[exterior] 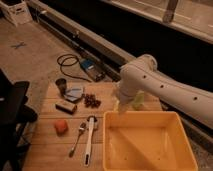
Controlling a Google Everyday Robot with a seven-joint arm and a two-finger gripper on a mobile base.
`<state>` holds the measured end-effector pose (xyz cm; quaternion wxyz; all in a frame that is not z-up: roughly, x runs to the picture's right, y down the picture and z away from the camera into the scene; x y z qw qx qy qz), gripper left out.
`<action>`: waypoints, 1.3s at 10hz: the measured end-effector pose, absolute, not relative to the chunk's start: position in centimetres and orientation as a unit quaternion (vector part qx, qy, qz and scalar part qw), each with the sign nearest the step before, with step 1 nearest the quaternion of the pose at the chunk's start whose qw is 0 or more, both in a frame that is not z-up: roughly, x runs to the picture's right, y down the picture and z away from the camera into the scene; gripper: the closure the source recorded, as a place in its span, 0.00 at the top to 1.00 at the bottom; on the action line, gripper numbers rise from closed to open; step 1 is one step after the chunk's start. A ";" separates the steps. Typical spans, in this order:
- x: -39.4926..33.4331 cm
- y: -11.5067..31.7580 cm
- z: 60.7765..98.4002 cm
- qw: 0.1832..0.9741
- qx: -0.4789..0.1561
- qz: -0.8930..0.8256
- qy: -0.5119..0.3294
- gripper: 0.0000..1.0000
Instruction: Place apple in tray
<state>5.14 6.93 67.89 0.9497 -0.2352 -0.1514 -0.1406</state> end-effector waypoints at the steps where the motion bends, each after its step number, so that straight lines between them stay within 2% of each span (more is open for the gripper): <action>1: 3.8 6.6 67.9 0.950 -0.229 -0.146 -0.156 0.65; 4: -3.3 6.1 68.3 0.941 -0.222 -0.173 -0.189 0.65; 9: -15.4 8.9 69.3 0.901 -0.243 -0.247 -0.260 0.65; 13: -16.5 9.3 69.2 0.897 -0.242 -0.259 -0.264 0.65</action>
